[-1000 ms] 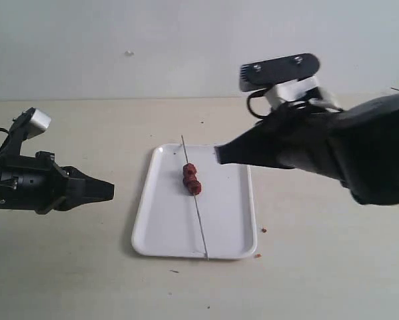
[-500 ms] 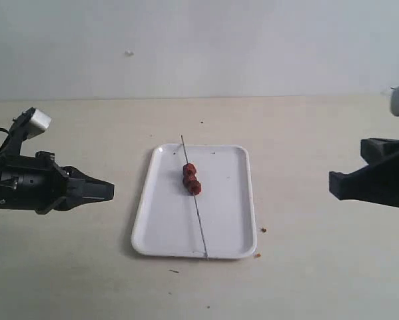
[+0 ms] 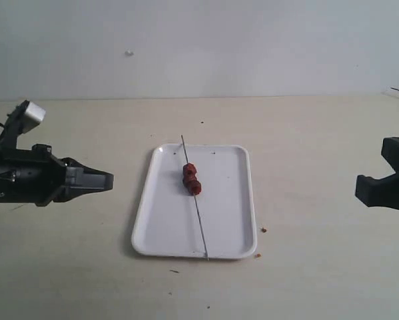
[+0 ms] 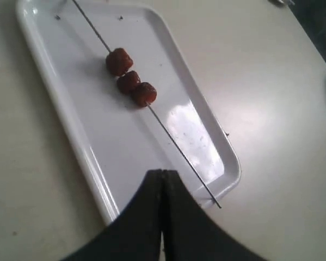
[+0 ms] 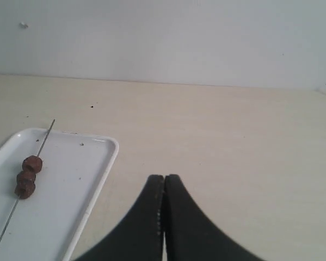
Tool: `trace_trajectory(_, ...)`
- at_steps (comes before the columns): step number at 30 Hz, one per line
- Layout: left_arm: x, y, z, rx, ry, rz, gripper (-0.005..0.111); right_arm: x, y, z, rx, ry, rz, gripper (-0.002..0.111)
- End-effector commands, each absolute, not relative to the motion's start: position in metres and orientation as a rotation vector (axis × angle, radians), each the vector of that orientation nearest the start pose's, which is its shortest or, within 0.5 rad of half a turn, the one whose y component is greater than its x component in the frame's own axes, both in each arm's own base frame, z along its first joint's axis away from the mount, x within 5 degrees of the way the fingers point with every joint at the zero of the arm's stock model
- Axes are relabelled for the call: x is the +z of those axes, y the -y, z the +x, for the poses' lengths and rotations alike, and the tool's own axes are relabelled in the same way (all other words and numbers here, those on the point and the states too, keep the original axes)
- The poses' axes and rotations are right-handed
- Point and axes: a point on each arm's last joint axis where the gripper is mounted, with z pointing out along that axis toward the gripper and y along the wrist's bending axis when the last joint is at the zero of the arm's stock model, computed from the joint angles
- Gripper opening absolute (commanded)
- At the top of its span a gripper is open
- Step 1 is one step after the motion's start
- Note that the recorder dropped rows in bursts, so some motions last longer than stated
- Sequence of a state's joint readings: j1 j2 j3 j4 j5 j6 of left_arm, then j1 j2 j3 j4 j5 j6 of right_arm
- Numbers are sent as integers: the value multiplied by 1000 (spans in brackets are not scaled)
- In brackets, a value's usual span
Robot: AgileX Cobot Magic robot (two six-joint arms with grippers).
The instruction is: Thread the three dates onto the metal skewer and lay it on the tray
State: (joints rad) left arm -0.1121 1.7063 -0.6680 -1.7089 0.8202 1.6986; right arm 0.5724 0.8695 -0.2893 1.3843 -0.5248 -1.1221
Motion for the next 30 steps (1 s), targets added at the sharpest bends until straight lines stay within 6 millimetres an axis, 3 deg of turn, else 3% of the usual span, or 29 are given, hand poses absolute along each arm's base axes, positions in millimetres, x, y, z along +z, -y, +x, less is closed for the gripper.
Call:
trace_trajectory(1,184,88,274,-1006,-2143,422,0,235,-45,151,45,-1895,0,0)
trace_trajectory(9,241,79,252,-811,-1962,489,0,235,-45,151,45,-1895,0,0)
trace_trajectory(12,262,67,230,-640,-1913,447,0,235,-45,151,45,-1895,0,0)
trace_trajectory(18,277,41,188,-339,-1866,272,0,235,-45,151,45,-1895,0,0)
trace_trajectory(21,285,29,154,-255,-1777,179,0,235,-45,151,45,-1895,0,0)
trace_trajectory(25,284,25,116,-238,-1655,165,0,235,-45,151,45,-1895,0,0)
trace_trajectory(30,271,23,89,-323,-1583,78,0,233,-44,150,65,-1918,50,0)
